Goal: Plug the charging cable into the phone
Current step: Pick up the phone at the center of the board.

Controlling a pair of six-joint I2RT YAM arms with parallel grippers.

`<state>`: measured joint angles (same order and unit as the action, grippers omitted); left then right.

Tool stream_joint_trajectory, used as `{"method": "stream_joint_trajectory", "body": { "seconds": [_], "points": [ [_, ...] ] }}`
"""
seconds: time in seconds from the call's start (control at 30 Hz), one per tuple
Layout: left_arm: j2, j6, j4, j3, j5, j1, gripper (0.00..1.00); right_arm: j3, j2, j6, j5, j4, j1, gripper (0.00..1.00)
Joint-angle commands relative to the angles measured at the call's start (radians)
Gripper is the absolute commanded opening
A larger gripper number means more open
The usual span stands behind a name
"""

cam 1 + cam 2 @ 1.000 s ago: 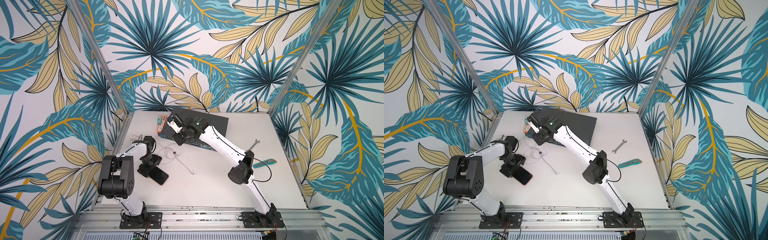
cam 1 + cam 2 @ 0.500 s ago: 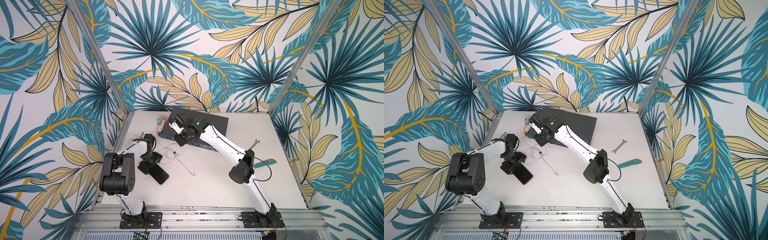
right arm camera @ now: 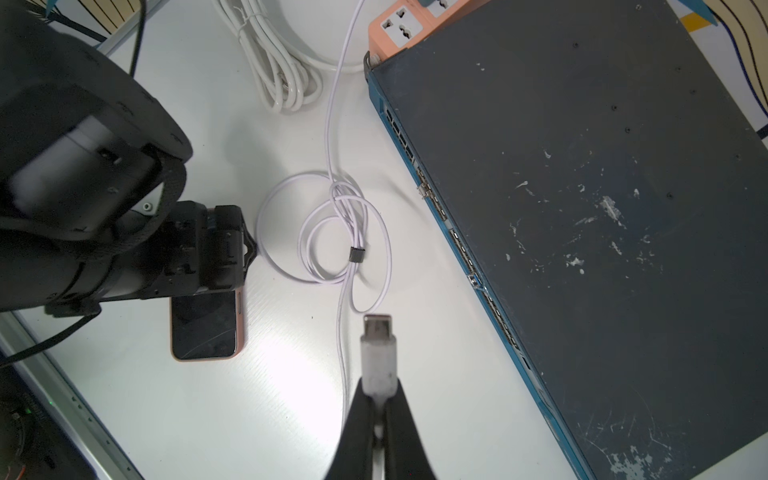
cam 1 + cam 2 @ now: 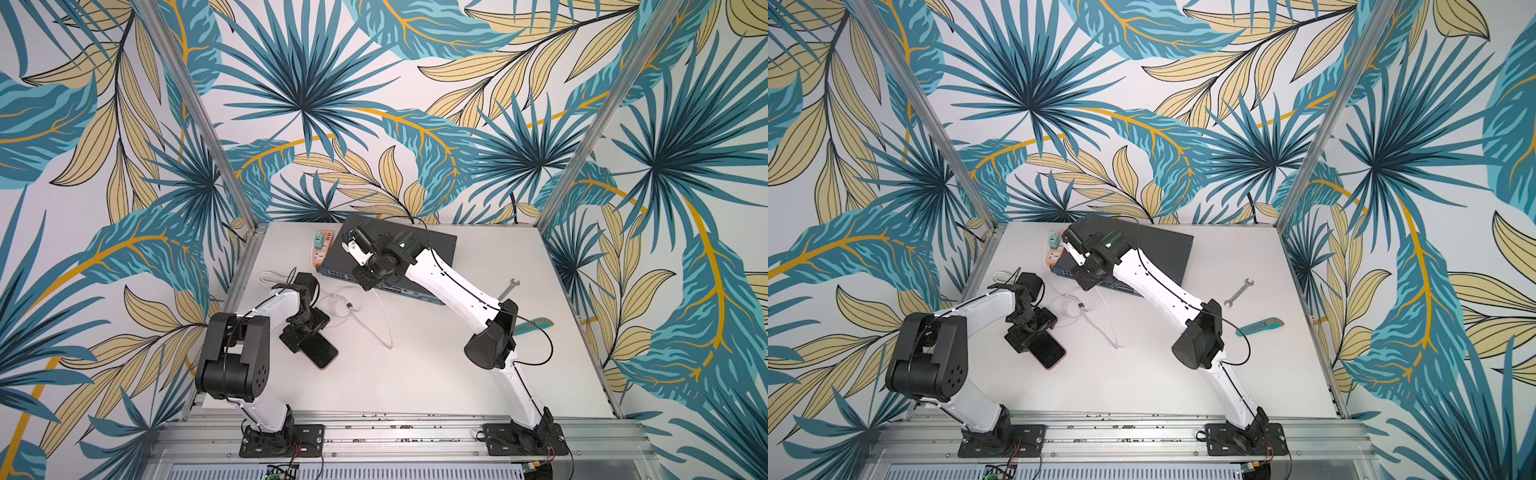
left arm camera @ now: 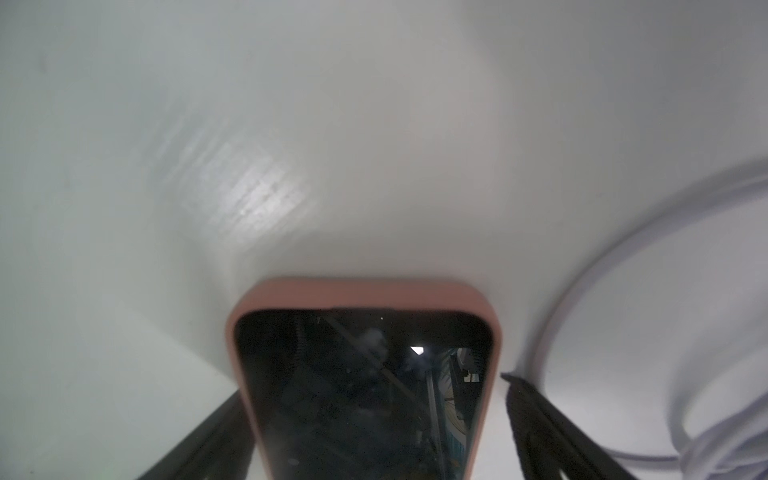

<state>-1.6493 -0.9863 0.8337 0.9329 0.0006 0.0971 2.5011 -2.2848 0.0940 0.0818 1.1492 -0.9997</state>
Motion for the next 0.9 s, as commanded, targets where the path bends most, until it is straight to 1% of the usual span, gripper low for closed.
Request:
{"method": "stream_joint_trajectory", "body": {
  "seconds": [0.0, 0.03, 0.1, 0.2, 0.23, 0.27, 0.37, 0.47, 0.53, 0.6, 0.67, 0.77, 0.8, 0.87],
  "points": [
    [-0.061, -0.004, 0.044, -0.064, -0.007, 0.011, 0.78, -0.046, 0.048, 0.033, 0.069, 0.040, -0.006, 0.00],
    [-0.064, -0.005, 0.046, -0.062, -0.005, 0.011, 0.71, -0.056, 0.053, 0.038, 0.088, 0.046, -0.007, 0.00],
    [-0.071, -0.001, 0.051, -0.057, -0.002, 0.011, 0.62, -0.078, 0.067, 0.042, 0.107, 0.046, -0.007, 0.00],
    [-0.066, 0.001, 0.049, -0.063, -0.004, 0.011, 0.24, -0.096, 0.082, 0.049, 0.117, 0.044, -0.008, 0.00],
    [-0.064, 0.005, 0.046, -0.063, -0.002, 0.010, 0.10, -0.105, 0.086, 0.051, 0.113, 0.041, -0.009, 0.00],
    [-0.065, 0.013, 0.041, -0.061, 0.002, 0.010, 0.00, -0.119, 0.092, 0.050, 0.105, 0.036, -0.012, 0.00],
    [-0.062, 0.028, 0.042, -0.055, 0.018, -0.003, 0.00, -0.162, 0.101, 0.036, 0.096, 0.025, -0.032, 0.00],
    [-0.018, 0.025, 0.044, -0.043, 0.071, -0.040, 0.00, -0.196, 0.095, 0.013, 0.064, 0.008, -0.057, 0.00],
    [0.031, 0.027, 0.072, 0.005, 0.088, -0.070, 0.00, -0.223, 0.079, -0.008, 0.024, -0.004, -0.070, 0.00],
    [0.056, 0.033, 0.105, 0.060, 0.094, -0.097, 0.00, -0.246, 0.061, -0.028, 0.030, -0.012, -0.086, 0.00],
    [0.061, 0.028, 0.132, 0.109, 0.104, -0.124, 0.00, -0.272, 0.049, -0.041, 0.032, -0.033, -0.102, 0.00],
    [0.047, 0.016, 0.137, 0.140, 0.148, -0.172, 0.00, -0.303, 0.035, -0.073, 0.043, -0.066, -0.129, 0.00],
    [0.045, 0.010, 0.131, 0.139, 0.166, -0.191, 0.00, -0.308, 0.028, -0.086, 0.037, -0.072, -0.138, 0.00],
    [0.043, 0.012, 0.121, 0.131, 0.193, -0.230, 0.00, -0.335, 0.019, -0.101, -0.018, -0.099, -0.153, 0.00]
  ]
}}
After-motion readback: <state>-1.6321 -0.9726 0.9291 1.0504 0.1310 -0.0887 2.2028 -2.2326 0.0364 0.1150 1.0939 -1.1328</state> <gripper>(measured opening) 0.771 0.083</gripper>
